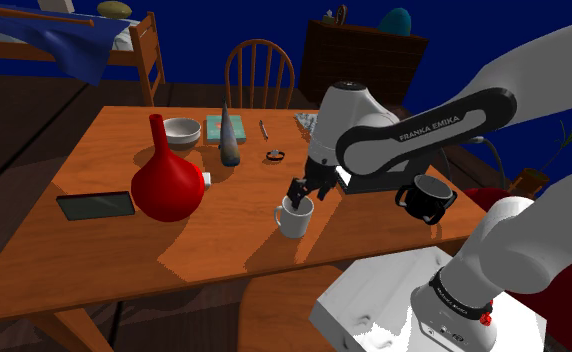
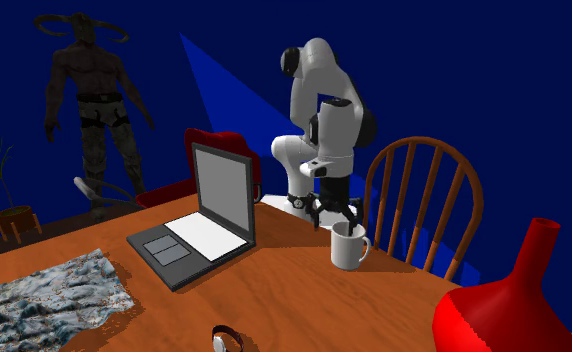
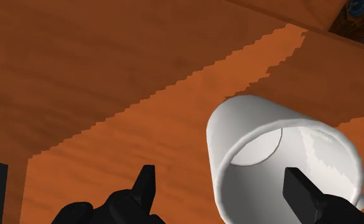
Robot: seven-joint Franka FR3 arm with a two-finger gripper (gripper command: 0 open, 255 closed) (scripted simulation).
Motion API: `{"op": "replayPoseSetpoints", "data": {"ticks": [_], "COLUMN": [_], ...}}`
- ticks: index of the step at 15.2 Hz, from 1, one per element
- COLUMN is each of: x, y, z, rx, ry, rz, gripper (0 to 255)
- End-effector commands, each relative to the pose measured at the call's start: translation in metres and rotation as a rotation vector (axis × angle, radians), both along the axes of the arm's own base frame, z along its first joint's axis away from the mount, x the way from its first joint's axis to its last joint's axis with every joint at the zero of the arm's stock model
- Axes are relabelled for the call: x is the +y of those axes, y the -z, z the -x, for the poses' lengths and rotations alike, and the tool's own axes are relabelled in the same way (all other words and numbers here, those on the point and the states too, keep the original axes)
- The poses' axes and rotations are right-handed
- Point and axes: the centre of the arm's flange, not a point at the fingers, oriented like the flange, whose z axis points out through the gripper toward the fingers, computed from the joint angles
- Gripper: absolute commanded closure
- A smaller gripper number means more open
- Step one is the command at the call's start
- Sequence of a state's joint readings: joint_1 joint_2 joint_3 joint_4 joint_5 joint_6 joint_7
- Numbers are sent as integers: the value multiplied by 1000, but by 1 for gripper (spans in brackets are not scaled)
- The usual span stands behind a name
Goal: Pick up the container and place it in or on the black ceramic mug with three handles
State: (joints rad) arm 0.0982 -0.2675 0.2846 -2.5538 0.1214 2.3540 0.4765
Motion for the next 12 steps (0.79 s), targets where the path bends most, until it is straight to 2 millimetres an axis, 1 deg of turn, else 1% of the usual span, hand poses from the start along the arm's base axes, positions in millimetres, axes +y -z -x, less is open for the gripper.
{"op": "replayPoseSetpoints", "data": {"ticks": [1, 2, 9, 10, 12], "x": [0, 1, 1, 1, 1], "y": [11, 14, 14, 14, 14], "z": [0, -1, -1, -1, -1], "rx": [-1, -1, -1, -1, -1], "ry": [0, 0, 0, 0, 0], "rz": [0, 0, 0, 0, 0], "gripper": [0, 0, 0, 255, 255]}}
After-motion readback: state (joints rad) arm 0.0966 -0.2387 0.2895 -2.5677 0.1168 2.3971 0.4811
